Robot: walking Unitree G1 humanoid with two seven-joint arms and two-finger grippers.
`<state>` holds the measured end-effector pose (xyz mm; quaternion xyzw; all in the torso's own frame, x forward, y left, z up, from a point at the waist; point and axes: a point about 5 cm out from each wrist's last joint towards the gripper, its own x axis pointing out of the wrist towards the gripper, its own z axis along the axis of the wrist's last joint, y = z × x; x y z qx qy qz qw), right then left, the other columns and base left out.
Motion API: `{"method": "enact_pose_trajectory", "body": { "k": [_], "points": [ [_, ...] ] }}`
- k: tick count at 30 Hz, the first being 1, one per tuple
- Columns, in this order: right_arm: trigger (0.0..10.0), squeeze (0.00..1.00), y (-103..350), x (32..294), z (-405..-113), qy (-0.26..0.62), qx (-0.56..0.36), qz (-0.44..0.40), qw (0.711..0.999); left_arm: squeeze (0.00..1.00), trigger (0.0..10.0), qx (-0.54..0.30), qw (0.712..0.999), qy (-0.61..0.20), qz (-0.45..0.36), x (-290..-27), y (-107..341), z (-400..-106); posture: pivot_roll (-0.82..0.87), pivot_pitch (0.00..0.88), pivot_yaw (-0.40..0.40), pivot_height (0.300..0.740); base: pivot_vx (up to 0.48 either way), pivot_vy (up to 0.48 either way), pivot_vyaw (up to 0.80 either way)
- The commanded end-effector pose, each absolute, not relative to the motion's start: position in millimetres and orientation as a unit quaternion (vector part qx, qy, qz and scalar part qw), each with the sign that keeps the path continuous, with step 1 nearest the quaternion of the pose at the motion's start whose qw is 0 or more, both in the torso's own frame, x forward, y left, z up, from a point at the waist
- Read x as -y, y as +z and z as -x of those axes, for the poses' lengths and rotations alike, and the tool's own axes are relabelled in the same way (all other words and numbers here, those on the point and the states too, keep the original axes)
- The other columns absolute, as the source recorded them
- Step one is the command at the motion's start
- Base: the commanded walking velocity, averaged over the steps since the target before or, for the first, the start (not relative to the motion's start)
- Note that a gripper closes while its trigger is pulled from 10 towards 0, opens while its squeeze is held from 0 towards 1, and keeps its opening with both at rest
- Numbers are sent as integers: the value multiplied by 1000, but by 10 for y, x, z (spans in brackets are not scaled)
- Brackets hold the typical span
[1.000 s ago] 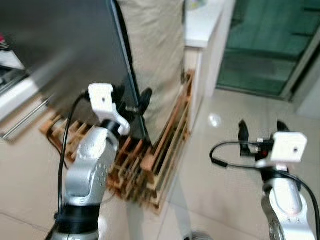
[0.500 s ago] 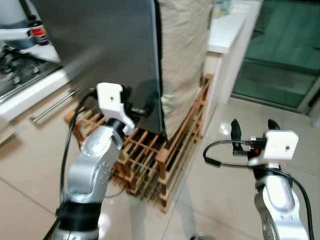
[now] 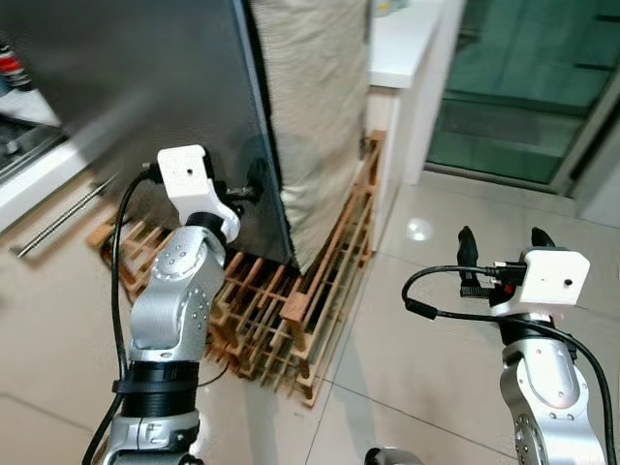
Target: Restocking fridge
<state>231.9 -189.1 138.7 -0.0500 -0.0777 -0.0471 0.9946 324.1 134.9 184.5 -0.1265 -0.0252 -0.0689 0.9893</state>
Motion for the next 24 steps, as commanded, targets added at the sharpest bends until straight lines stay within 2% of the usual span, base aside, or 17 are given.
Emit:
{"method": "enact_pose_trajectory", "body": {
  "k": [1,7,15,21,24],
  "points": [
    [10000,0,1361,1890,-2333,-48,70,52,995,0,10000,33,988,-83,127,-1303,1907,-3249,-142,0,89,740,0,0,0],
    [10000,0,1339,1887,-2321,-51,68,51,995,0,10000,38,980,-149,126,-1123,1954,-3188,-144,0,96,740,0,0,0],
    [10000,0,1313,1888,-2310,-52,63,51,995,0,10000,63,955,-272,105,-780,2102,-3084,-143,0,92,740,0,0,0],
    [10000,0,1305,1900,-2313,-53,63,52,995,0,10000,52,957,-270,91,-737,2083,-3137,-146,0,96,740,0,0,0],
    [10000,0,1298,1902,-2305,-54,62,51,995,0,10000,50,969,-230,73,-820,2062,-3203,-151,0,102,740,0,0,0]
  ]
}}
